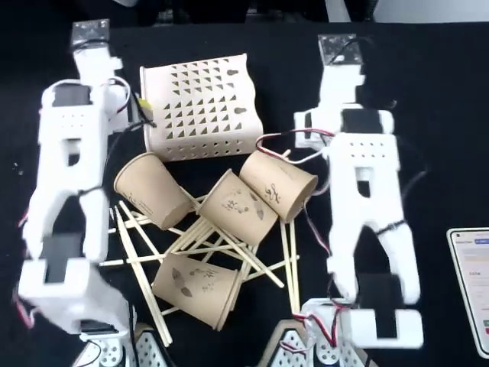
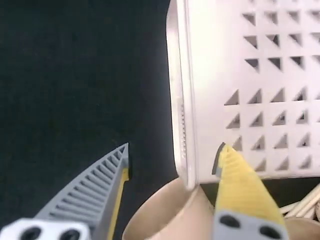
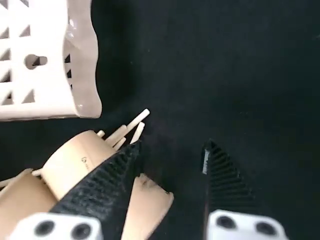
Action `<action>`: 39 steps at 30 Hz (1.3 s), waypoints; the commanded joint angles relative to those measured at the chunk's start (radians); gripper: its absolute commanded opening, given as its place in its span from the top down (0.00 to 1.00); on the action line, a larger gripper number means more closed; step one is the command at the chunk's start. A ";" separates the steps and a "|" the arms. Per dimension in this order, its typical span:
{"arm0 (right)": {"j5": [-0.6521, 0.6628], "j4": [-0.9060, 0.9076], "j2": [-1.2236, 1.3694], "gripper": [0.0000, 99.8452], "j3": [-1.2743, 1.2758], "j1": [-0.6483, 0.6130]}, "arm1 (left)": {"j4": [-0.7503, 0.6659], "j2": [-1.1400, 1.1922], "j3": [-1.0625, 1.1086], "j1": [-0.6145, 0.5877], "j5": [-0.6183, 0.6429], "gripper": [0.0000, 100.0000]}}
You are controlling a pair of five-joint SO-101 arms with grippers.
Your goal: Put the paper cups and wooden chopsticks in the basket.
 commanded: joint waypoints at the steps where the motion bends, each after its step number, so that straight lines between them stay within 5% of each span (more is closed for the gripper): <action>1: -0.049 -0.064 0.024 0.80 0.016 -0.038 | 0.064 0.135 -0.249 0.010 0.011 0.72; 14: -0.060 -0.077 0.039 0.80 0.096 -0.068 | 0.092 0.428 -0.478 -0.211 0.002 0.72; 27: -0.058 -0.115 0.031 0.80 0.148 -0.104 | 0.026 0.439 -0.524 -0.499 0.002 0.72; 33: -0.058 -0.112 0.031 0.80 0.148 -0.104 | 0.250 0.325 -0.895 -0.622 0.003 0.72; 39: -0.058 -0.110 0.031 0.80 0.148 -0.104 | 0.503 0.256 -1.250 -0.503 0.009 0.71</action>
